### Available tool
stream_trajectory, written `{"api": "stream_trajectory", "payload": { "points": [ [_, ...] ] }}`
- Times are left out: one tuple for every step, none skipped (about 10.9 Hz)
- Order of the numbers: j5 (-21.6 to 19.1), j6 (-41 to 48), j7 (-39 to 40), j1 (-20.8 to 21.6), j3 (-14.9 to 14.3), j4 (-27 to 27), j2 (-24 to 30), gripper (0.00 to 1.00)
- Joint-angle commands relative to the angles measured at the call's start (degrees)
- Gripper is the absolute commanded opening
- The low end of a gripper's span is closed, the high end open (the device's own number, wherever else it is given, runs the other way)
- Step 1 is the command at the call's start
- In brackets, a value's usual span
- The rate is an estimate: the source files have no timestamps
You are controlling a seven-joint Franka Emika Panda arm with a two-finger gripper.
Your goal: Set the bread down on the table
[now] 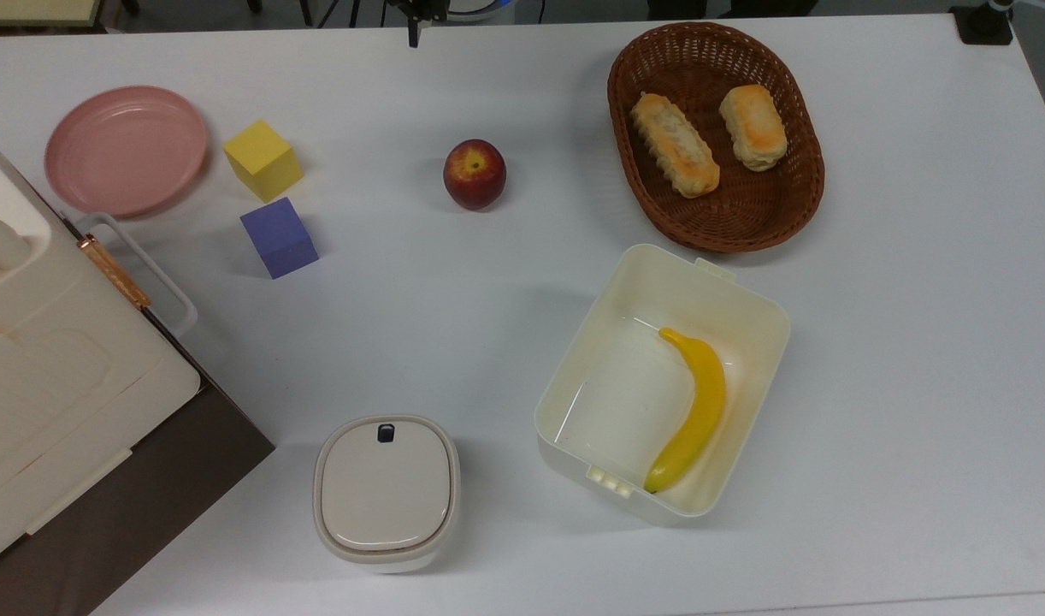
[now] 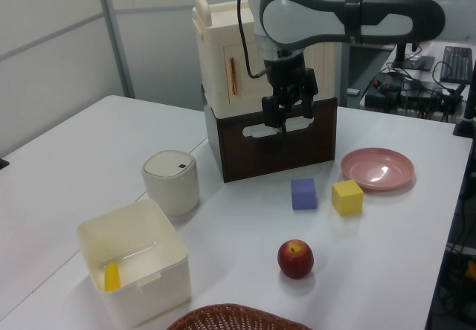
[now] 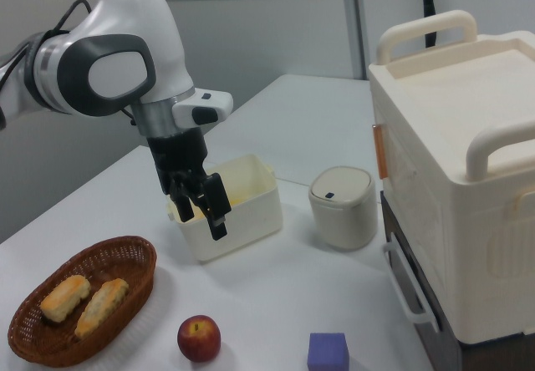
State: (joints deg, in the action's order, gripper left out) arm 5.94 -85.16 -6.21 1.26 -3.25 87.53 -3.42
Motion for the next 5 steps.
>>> {"api": "stream_trajectory", "payload": {
  "points": [
    [-0.9,-1.0,0.3,-0.1,-0.1,1.7,1.1,1.00],
    [-0.9,-1.1,0.2,-0.1,-0.1,1.7,1.1,1.00],
    [-1.0,-1.3,0.2,-0.1,-0.1,1.6,1.1,1.00],
    [-1.0,-1.4,0.2,-0.1,-0.1,1.5,1.1,1.00],
    [-0.9,-1.4,0.2,-0.1,-0.1,1.6,1.1,1.00]
  ]
}}
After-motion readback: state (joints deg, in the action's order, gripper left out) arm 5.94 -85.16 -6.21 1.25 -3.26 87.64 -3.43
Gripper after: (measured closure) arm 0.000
